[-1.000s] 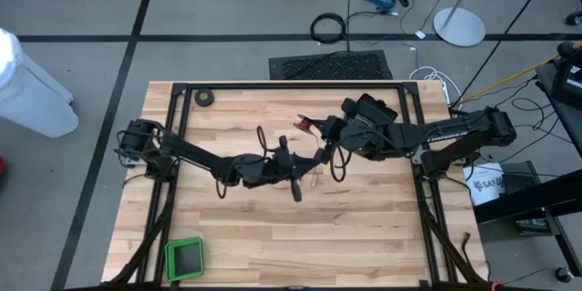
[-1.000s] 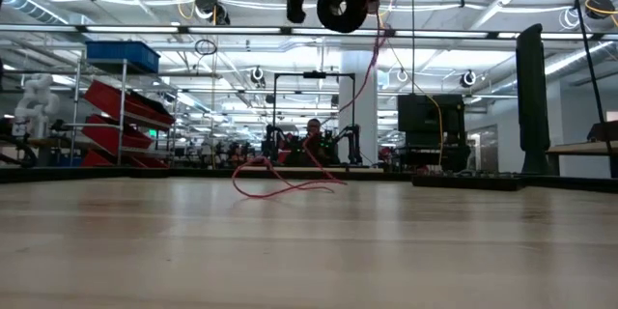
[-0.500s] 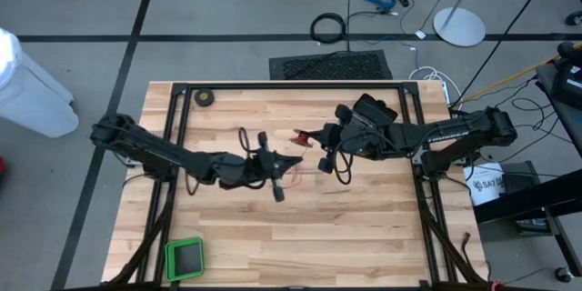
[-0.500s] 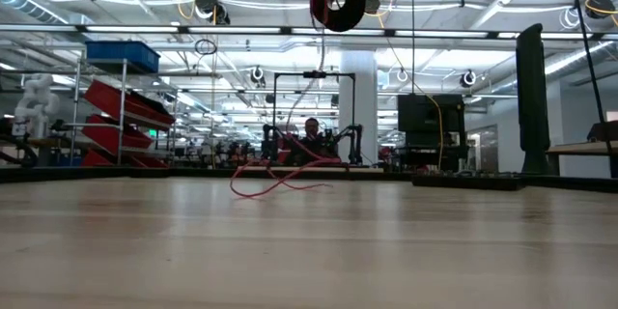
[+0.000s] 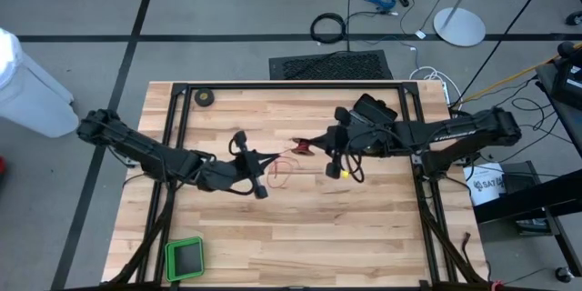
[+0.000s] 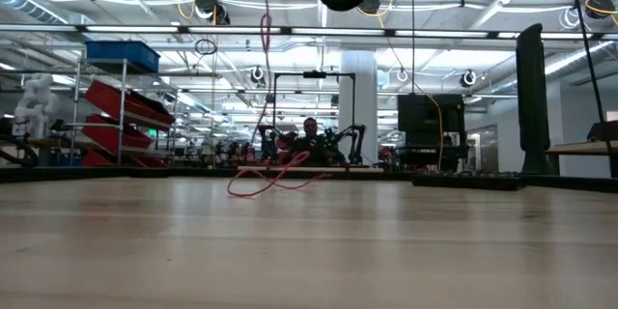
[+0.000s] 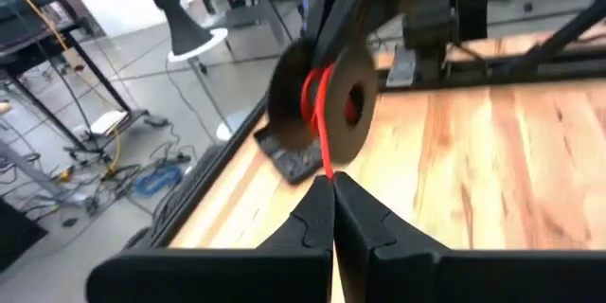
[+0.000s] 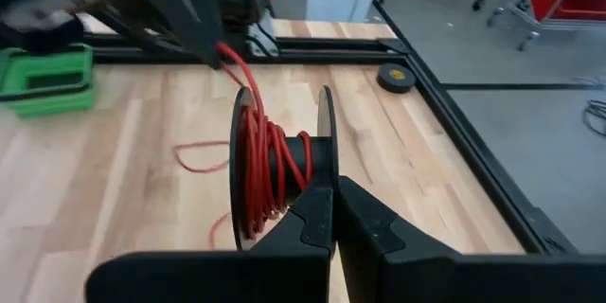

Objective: Coil cords
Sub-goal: Coil the red wire into the spool

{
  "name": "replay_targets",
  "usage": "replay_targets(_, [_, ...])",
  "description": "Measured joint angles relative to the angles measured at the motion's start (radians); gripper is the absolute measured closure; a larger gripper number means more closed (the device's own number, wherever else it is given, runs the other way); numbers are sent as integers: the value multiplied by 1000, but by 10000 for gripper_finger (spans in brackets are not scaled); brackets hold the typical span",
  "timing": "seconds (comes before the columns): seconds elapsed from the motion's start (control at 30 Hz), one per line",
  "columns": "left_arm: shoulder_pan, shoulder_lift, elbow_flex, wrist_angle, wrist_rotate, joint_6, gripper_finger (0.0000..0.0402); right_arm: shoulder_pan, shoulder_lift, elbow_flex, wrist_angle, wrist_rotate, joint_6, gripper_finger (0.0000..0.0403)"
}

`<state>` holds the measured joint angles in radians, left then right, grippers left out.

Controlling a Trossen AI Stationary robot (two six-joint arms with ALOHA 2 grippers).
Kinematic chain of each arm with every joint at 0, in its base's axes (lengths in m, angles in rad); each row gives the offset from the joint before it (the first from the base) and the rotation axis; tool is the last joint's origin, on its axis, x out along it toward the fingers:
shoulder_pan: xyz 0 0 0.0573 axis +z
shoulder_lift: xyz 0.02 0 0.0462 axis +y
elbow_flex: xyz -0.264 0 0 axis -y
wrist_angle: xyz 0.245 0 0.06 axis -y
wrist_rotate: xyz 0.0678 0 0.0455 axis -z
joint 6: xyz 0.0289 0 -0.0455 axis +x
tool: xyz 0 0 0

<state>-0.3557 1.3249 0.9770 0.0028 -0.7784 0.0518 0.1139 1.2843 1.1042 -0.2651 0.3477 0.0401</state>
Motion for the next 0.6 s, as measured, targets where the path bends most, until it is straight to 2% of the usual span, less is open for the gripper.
replay_targets(0.33, [19, 1, -56, -11, -14, -75, 402, 19, -31, 0, 21, -36, 0, 403])
replay_targets(0.6, [50, 23, -127, 124, 37, -99, 392, 19, -32, -1, 82, -37, -2, 403])
